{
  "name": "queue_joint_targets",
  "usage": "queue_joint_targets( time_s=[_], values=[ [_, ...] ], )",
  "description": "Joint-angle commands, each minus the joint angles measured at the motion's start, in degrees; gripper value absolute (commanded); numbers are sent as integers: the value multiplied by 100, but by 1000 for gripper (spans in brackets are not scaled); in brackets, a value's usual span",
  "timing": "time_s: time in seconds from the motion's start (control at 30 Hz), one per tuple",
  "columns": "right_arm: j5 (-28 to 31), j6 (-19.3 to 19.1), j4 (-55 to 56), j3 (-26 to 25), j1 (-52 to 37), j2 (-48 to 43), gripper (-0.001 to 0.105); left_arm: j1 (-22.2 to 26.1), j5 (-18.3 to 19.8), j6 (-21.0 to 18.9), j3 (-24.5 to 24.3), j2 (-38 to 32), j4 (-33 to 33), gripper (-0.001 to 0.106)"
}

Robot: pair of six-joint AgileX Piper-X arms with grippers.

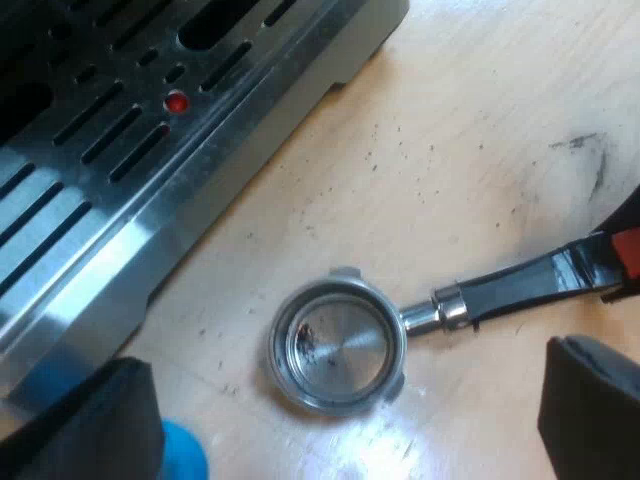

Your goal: Grind coffee beans and then tamp

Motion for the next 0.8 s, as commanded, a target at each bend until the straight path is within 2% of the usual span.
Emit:
queue_joint_targets(
  time_s=[0.03,0.1,0.17,0.23,0.3,0.33,0.4,0.5,0.67,0.8],
  values=[
    [40,50,-24,-40,-31,68,0,-29,-109,43,-40,75,59,78],
    [73,194,86,-40,-31,67,1,-29,-109,43,-40,138,56,78],
    [86,310,241,-53,-31,67,8,-29,-109,43,-40,165,56,78],
    [85,392,432,-53,-31,67,23,-29,-123,43,-40,164,56,78],
    [74,414,692,-65,-31,67,43,-29,-133,43,-40,164,56,78],
    [74,414,760,-67,-31,67,43,-29,-131,43,-40,164,56,78],
    [36,414,1363,-180,-31,1,62,-29,-131,55,-40,164,56,78],
    [36,414,1999,-353,-31,-169,69,-29,-131,181,-40,164,56,78],
    [36,380,2504,-596,-31,-522,70,-29,-131,296,-40,164,56,78],
    [36,209,2631,-843,-31,-945,70,-29,-166,296,-40,164,116,78]
  ],
)
